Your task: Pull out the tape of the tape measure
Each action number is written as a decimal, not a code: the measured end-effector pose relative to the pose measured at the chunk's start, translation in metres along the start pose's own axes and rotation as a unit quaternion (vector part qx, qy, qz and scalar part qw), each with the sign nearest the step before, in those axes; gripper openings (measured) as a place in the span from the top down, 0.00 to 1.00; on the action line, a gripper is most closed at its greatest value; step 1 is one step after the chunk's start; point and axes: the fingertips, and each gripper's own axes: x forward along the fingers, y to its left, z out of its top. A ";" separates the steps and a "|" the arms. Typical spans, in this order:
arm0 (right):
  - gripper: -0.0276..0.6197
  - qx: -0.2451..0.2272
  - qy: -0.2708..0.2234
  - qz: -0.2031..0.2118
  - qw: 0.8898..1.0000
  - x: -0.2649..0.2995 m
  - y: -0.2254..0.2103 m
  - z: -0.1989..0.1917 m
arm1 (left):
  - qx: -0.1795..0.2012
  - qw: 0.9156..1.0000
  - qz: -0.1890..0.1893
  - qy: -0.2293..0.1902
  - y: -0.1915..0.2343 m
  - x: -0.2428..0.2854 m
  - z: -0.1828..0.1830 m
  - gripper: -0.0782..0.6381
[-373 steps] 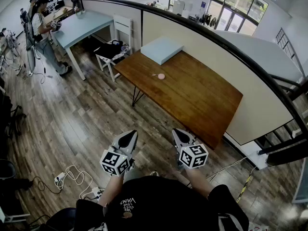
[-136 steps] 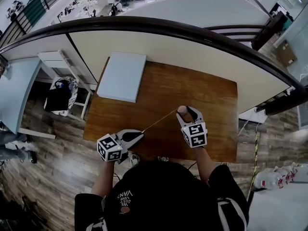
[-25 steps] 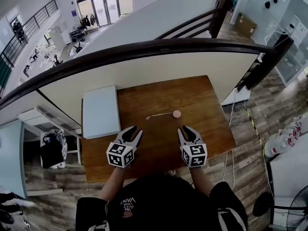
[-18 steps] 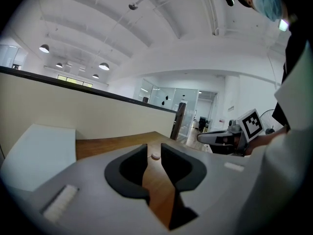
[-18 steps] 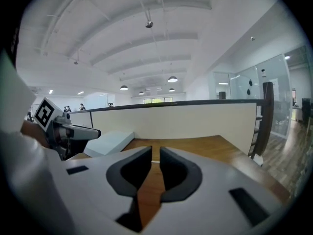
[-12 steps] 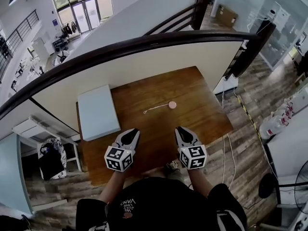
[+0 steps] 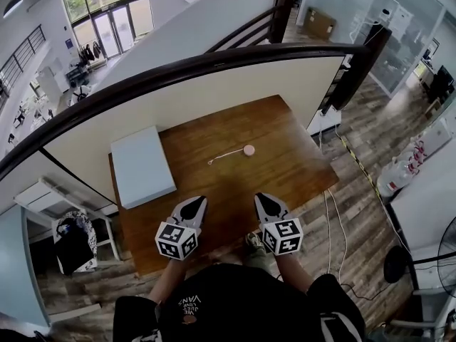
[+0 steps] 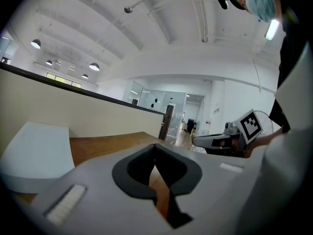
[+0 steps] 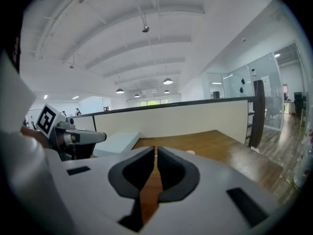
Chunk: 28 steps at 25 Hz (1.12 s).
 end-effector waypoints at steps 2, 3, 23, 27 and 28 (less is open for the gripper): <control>0.92 0.006 -0.001 -0.001 1.000 -0.004 0.004 -0.003 | -0.002 1.000 -0.005 0.004 -0.003 -0.004 -0.004 0.88; 0.92 0.008 -0.001 -0.002 1.000 -0.006 0.006 -0.005 | -0.002 1.000 -0.006 0.005 -0.005 -0.007 -0.007 0.88; 0.94 0.005 0.022 0.020 1.000 -0.025 0.031 -0.032 | -0.001 1.000 -0.009 0.018 -0.030 -0.031 -0.028 0.88; 0.94 0.006 0.024 0.022 0.999 -0.029 0.027 -0.034 | -0.002 1.000 -0.014 0.019 -0.037 -0.027 -0.028 0.88; 0.94 0.006 0.024 0.022 0.999 -0.029 0.026 -0.034 | -0.003 1.000 -0.015 0.020 -0.039 -0.026 -0.028 0.88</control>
